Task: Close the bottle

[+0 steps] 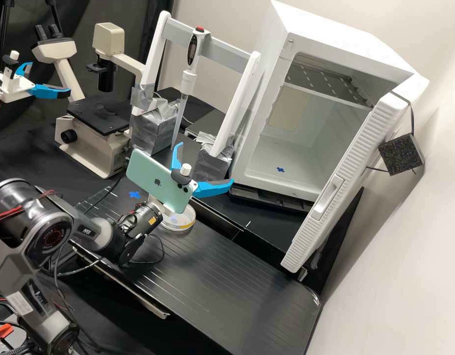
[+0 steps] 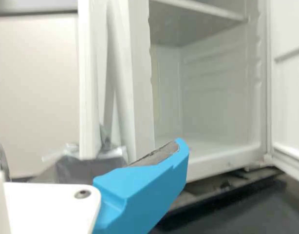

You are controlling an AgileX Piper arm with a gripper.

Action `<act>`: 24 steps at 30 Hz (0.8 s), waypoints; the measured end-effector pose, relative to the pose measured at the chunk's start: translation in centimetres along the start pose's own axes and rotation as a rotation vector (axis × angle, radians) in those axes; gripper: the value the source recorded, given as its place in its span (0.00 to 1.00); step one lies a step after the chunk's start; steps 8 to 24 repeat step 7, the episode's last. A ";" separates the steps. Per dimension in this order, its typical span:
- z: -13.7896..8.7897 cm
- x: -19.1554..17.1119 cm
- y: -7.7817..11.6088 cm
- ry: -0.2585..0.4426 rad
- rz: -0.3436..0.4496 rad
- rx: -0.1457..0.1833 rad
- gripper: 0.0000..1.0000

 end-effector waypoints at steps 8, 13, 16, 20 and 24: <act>-0.4 -0.8 -0.1 0.025 -0.022 0.046 1.00; -0.4 -0.8 -0.1 0.025 -0.022 0.046 1.00; -0.4 -0.8 -0.1 0.025 -0.022 0.046 1.00; -0.4 -0.8 -0.1 0.025 -0.022 0.046 1.00; -0.4 -0.8 -0.1 0.025 -0.022 0.046 1.00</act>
